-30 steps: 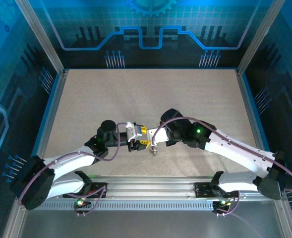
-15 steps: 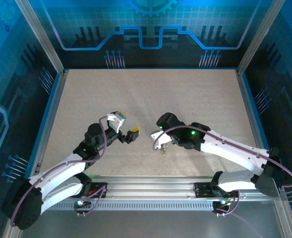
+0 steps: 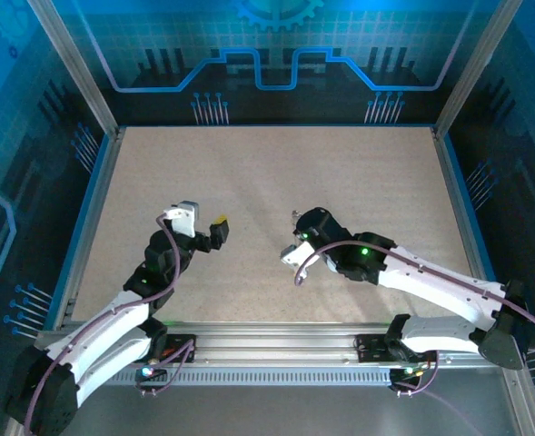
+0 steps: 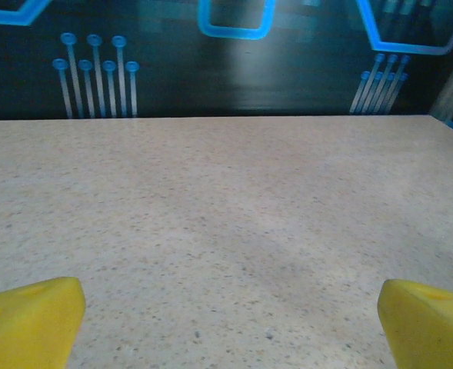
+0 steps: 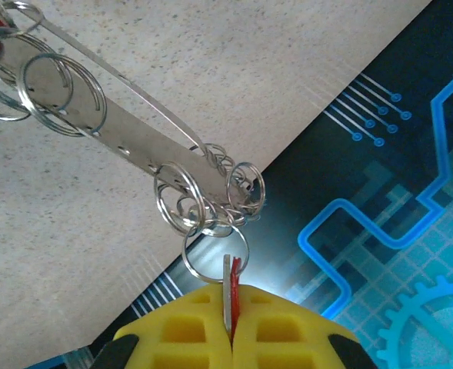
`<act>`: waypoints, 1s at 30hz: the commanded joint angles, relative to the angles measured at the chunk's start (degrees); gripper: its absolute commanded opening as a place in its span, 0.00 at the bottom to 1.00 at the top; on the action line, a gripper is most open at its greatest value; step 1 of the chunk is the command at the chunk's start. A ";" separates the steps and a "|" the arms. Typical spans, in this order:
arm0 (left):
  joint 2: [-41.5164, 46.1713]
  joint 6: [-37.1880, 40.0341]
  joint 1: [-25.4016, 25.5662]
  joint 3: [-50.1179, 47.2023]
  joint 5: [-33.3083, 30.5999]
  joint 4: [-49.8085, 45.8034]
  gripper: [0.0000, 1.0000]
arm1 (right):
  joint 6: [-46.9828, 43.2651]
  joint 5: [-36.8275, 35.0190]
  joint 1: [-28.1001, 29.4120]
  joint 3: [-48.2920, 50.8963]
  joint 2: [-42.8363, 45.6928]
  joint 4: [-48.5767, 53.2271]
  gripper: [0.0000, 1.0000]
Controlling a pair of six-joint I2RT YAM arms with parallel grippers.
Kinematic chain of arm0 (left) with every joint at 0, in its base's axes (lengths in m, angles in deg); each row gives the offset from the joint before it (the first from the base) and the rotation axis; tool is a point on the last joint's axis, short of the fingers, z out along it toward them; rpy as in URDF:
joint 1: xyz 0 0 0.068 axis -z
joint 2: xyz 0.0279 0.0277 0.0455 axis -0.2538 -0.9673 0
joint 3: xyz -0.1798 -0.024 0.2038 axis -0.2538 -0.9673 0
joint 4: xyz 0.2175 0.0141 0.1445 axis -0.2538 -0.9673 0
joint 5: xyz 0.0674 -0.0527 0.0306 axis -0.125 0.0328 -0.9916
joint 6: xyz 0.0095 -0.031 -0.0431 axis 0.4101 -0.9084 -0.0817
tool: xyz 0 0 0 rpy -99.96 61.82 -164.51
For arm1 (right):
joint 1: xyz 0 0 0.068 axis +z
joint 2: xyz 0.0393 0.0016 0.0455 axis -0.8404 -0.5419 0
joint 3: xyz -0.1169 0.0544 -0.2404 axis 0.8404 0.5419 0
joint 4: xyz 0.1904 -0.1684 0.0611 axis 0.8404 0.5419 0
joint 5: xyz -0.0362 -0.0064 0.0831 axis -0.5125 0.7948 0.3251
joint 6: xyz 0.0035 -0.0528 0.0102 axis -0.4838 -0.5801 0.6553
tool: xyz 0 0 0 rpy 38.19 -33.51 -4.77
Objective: Put the keys on the keyring
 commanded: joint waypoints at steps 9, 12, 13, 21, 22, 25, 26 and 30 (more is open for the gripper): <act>5.16 -4.29 -1.25 -1.76 -8.18 -5.63 0.99 | 5.35 5.35 -0.42 -8.42 -7.19 1.59 0.00; 8.17 -3.85 -1.44 -2.65 -8.74 -7.95 0.99 | 8.29 6.43 -0.10 -8.31 -8.69 1.22 0.00; 9.16 -3.83 -1.53 -3.02 -8.84 -8.19 0.99 | 9.83 6.66 0.23 -8.54 -9.18 1.30 0.00; 11.11 0.68 -1.91 -2.49 -1.06 -10.48 0.99 | 18.20 10.45 -2.12 -10.00 -13.53 4.64 0.00; 10.58 1.31 -1.91 -1.92 -0.12 -11.27 0.99 | 18.04 11.48 -3.08 -9.35 -13.64 4.14 0.00; 8.51 1.52 -1.93 -1.31 0.46 -11.78 0.99 | 18.28 12.65 -5.38 -8.20 -15.03 3.72 0.00; 7.97 1.57 -1.91 -1.02 0.81 -11.71 0.99 | 18.49 12.75 -6.11 -7.97 -15.65 3.61 0.00; 6.33 2.11 -1.91 -0.30 0.75 -11.39 0.99 | 18.92 12.30 -7.82 -7.41 -17.40 2.44 0.00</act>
